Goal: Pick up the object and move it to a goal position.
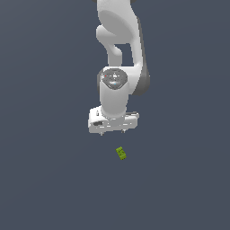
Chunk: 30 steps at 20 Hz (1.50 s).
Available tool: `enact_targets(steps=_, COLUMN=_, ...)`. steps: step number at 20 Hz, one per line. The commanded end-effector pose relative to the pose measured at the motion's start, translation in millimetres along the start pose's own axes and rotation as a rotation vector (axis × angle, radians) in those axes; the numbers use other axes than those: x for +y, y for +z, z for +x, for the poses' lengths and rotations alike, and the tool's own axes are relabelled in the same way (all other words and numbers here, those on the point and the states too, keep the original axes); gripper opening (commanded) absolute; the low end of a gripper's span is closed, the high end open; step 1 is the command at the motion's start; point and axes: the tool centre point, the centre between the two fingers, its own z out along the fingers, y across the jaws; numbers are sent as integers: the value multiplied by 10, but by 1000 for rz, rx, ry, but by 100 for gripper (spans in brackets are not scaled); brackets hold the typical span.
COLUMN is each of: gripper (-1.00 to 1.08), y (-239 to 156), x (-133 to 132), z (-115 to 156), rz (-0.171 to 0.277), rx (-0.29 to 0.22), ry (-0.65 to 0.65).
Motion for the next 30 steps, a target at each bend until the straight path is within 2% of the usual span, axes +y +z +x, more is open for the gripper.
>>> enact_targets(steps=1, gripper=100, y=146, x=-65, z=118, rz=3, rx=1, ry=-63)
enact_targets(steps=7, gripper=100, y=493, x=-219, z=363, rz=16, rx=6, ry=-203)
enact_targets(steps=13, gripper=100, y=711, x=-316, z=492, rz=26, rx=11, ry=-284)
enact_targets(steps=23, gripper=100, y=814, x=-345, z=521, rz=30, rx=12, ry=-306)
enact_targets(steps=30, gripper=100, y=1133, x=-361, z=519, rz=30, rx=13, ry=-309)
